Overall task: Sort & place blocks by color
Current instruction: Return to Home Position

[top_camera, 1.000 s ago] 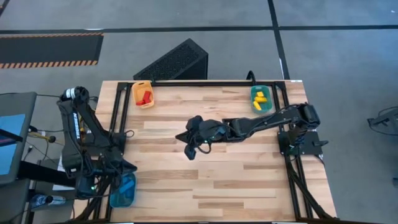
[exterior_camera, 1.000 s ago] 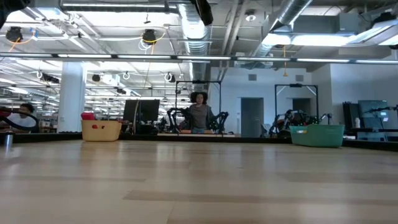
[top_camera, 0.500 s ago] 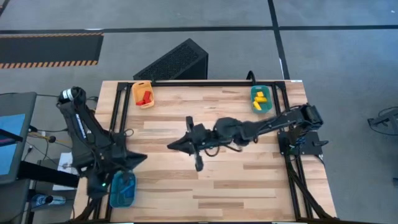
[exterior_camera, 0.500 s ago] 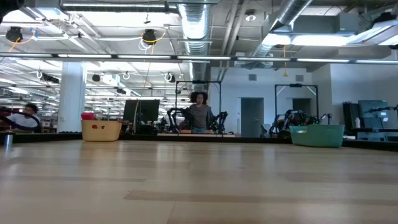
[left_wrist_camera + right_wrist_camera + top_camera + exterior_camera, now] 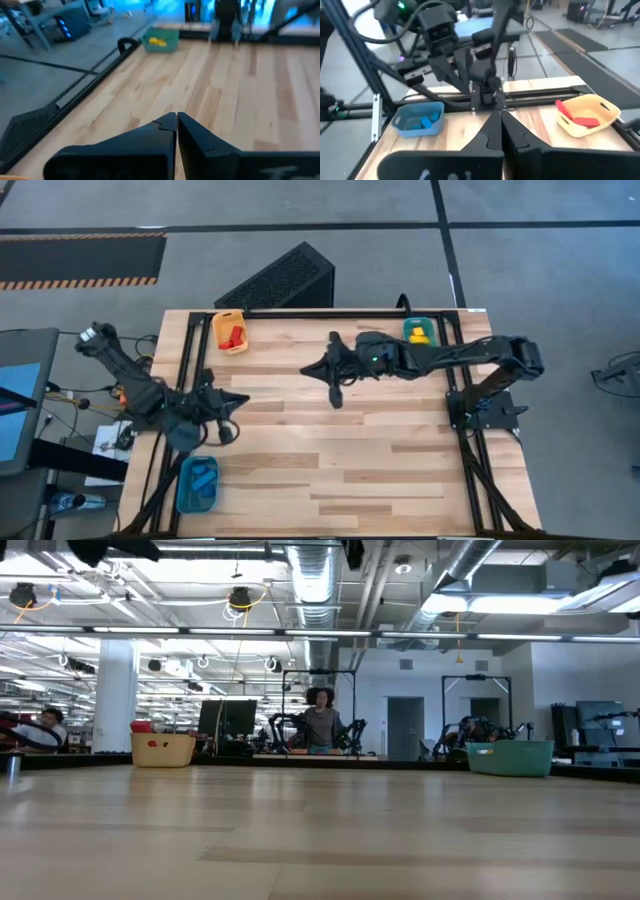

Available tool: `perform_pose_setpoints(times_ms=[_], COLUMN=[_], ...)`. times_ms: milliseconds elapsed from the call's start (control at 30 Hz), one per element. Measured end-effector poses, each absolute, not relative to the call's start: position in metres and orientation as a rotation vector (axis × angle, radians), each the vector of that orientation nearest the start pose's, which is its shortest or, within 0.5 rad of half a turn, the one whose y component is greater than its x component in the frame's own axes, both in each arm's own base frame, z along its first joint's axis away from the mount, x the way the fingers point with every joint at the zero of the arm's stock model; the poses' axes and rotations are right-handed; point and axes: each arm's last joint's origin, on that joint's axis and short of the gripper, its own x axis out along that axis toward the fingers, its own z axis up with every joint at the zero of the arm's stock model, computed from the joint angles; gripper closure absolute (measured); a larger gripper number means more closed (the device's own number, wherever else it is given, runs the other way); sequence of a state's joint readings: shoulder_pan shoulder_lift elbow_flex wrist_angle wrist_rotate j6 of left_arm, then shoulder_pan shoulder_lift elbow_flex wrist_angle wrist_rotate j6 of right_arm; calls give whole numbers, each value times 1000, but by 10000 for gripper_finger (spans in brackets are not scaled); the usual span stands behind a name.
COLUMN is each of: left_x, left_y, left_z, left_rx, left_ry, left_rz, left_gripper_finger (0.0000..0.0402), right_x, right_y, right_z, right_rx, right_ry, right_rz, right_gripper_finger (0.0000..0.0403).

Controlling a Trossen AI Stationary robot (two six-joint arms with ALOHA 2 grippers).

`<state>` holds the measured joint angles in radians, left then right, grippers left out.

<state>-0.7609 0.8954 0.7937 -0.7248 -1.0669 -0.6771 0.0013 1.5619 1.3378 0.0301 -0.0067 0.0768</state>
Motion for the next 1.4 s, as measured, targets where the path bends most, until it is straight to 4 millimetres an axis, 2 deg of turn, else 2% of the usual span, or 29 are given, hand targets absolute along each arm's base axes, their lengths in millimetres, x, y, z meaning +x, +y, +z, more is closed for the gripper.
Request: perform_pose_setpoints(times_ms=[100, 233, 333, 433, 533, 733, 867, 1067, 1133, 1267, 1400], left_x=[144, 170, 186, 190, 186, 163, 155, 153, 154, 157, 158], left_y=[-77, -56, -37, -18, -5, 7, 10, 10, 10, 13, 18], left_z=[287, 278, 269, 268, 278, 304, 310, 314, 311, 281, 249], left_rx=[43, 58, 67, 89, 122, 144, 152, 180, 176, 85, 41], left_ry=[456, 487, 453, 422, 365, 184, 138, 82, -7, -109, -9], left_rz=[390, 293, 261, 303, 298, 218, 160, 100, 100, 118, 155], left_gripper_finger=[401, 401, 401, 401, 401, 401, 401, 402, 402, 402, 402], right_x=[352, 334, 317, 296, 274, 234, 224, 222, 222, 223, 222], right_y=[-9, -13, -14, -17, -20, -27, -27, -23, -22, -25, -31], right_z=[330, 305, 294, 285, 279, 290, 294, 296, 296, 292, 290], right_rx=[120, 126, 113, 111, 110, 92, 32, -54, -71, -75, -78], right_ry=[112, -44, -113, -112, -111, -201, -226, -235, -232, -193, -173], right_rz=[15, 69, 86, 72, 55, 12, 23, 87, 102, 101, 115], right_gripper_finger=[399, 399, 399, 398, 398, 398, 396, 398, 398, 397, 396])
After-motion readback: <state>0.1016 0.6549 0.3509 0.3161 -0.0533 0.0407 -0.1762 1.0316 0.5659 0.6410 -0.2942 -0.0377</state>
